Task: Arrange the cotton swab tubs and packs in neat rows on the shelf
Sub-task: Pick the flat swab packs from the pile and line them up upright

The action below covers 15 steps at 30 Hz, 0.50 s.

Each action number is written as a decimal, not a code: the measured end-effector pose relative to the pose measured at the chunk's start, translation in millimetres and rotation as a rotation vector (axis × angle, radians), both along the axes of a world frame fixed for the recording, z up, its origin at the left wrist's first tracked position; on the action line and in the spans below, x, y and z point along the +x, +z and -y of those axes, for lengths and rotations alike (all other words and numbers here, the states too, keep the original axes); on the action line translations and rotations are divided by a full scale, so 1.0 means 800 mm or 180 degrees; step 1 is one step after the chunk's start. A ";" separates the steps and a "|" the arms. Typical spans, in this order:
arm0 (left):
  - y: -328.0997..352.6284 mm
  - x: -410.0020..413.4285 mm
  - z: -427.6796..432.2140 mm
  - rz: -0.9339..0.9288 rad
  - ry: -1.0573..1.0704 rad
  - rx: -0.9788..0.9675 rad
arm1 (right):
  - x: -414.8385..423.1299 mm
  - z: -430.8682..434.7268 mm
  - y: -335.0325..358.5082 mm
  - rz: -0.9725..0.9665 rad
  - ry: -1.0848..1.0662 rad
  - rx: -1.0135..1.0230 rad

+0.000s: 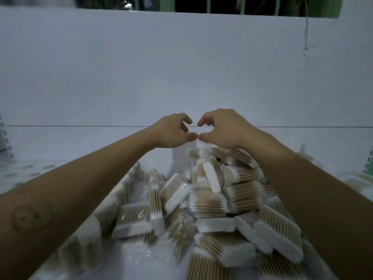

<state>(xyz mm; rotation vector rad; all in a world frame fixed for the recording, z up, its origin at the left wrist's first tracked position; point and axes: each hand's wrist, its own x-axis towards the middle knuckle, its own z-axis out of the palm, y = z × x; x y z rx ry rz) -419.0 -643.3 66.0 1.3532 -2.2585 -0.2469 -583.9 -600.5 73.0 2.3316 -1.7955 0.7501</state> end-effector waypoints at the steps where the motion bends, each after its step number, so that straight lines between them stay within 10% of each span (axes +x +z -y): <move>1: -0.002 0.017 -0.005 0.0116 0.0089 0.0037 | 0.015 0.006 -0.002 -0.0108 0.0061 0.0106; 15: -0.043 0.176 -0.033 0.0787 0.0684 0.0338 | 0.201 0.100 -0.066 -0.1310 0.0319 0.1907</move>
